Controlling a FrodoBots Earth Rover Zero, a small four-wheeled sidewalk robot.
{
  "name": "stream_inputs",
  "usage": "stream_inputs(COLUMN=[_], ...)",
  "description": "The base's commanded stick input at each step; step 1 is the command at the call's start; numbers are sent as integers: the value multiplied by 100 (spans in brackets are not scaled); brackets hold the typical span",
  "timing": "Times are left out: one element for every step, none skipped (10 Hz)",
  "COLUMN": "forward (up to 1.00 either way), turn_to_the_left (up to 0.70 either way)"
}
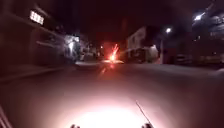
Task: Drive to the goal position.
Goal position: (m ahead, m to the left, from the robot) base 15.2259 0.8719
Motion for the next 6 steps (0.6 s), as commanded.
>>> stream_inputs(forward=[85,85,85,85,85,85], turn_to_the_left=[0,0,0,0,0,0])
